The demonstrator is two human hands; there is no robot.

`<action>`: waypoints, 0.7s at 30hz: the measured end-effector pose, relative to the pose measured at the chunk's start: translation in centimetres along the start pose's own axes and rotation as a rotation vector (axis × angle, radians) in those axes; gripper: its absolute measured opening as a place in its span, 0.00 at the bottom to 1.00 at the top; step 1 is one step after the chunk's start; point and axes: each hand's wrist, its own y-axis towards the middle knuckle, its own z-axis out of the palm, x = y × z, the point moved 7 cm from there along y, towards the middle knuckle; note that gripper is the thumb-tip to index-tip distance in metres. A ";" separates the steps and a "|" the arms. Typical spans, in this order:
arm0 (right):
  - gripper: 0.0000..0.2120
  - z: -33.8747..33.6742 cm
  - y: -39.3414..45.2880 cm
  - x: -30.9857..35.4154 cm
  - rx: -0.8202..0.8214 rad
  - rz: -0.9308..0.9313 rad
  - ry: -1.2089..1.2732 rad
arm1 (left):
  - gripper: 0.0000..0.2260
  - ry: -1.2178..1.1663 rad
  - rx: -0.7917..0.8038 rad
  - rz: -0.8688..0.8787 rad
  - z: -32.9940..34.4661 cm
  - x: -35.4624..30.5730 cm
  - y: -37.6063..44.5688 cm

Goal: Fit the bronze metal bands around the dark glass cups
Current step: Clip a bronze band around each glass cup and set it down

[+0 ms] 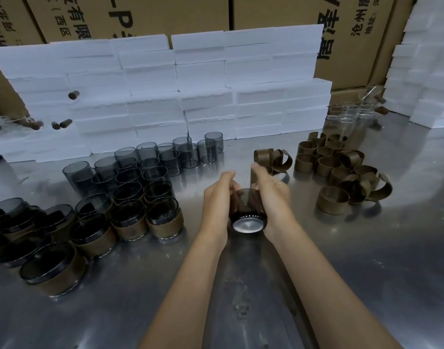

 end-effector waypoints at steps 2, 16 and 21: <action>0.19 -1.2 0.4 0.8 -0.121 -0.050 0.028 | 0.10 0.065 0.094 -0.001 1.1 0.2 -0.1; 0.18 1.1 0.3 1.2 0.265 -0.063 -0.046 | 0.20 -0.754 0.215 -0.281 1.2 -0.8 -1.1; 0.23 3.0 -1.2 0.8 0.340 -0.266 -0.363 | 0.19 -0.846 0.150 -0.258 -0.1 -0.6 -0.8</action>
